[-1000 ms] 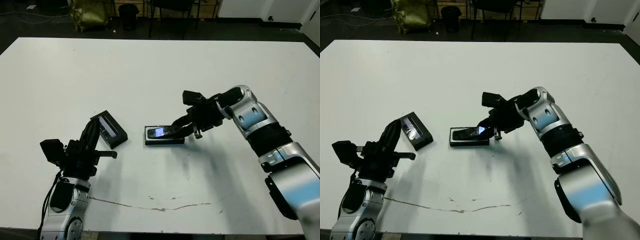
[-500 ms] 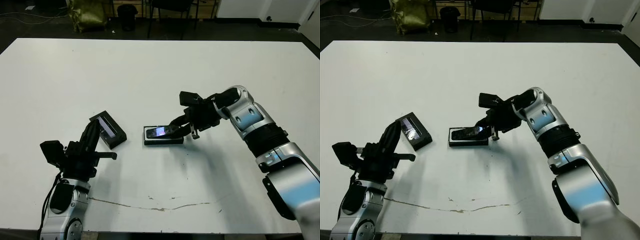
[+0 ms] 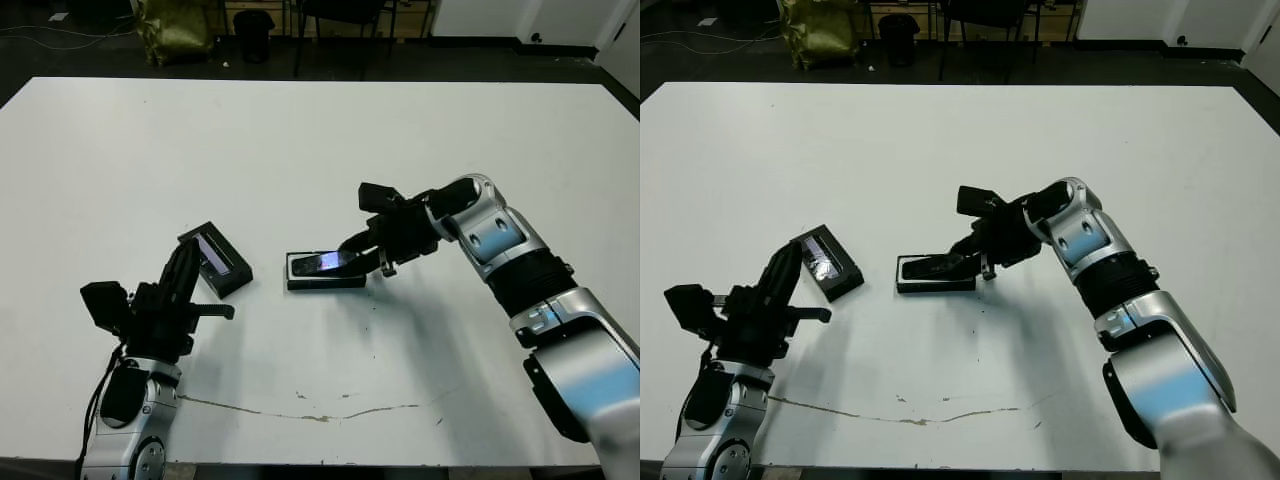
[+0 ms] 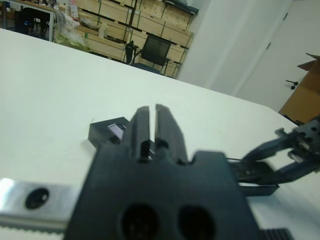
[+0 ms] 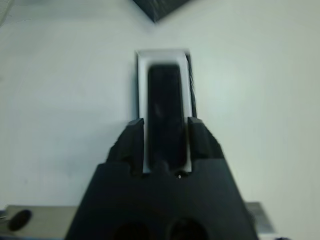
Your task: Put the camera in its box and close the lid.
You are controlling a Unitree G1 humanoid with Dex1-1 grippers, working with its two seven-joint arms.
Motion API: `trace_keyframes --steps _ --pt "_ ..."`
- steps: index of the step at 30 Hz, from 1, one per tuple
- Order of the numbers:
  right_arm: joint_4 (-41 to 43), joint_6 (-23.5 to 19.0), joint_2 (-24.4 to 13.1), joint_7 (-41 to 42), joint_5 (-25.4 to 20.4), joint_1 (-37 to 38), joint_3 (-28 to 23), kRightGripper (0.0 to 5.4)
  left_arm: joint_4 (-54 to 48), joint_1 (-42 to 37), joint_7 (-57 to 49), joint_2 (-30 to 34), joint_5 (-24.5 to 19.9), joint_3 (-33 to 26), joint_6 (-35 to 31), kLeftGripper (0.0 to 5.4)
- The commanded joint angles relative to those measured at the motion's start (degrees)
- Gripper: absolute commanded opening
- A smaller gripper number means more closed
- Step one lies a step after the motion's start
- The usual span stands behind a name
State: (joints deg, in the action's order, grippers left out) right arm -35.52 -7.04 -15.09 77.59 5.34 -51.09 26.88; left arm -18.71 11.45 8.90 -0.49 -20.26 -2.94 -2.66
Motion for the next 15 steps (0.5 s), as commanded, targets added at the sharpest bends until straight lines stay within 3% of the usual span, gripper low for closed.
trace_keyframes --steps 1,15 --pt "-2.1 0.2 0.3 -0.2 0.5 1.2 0.5 2.28 0.8 0.7 -0.2 -0.1 0.1 -0.3 -0.5 0.00" --pt "-2.8 1.3 0.3 -0.1 1.0 0.8 0.4 5.37 0.5 0.8 -0.4 0.0 0.5 0.0 -0.3 0.00"
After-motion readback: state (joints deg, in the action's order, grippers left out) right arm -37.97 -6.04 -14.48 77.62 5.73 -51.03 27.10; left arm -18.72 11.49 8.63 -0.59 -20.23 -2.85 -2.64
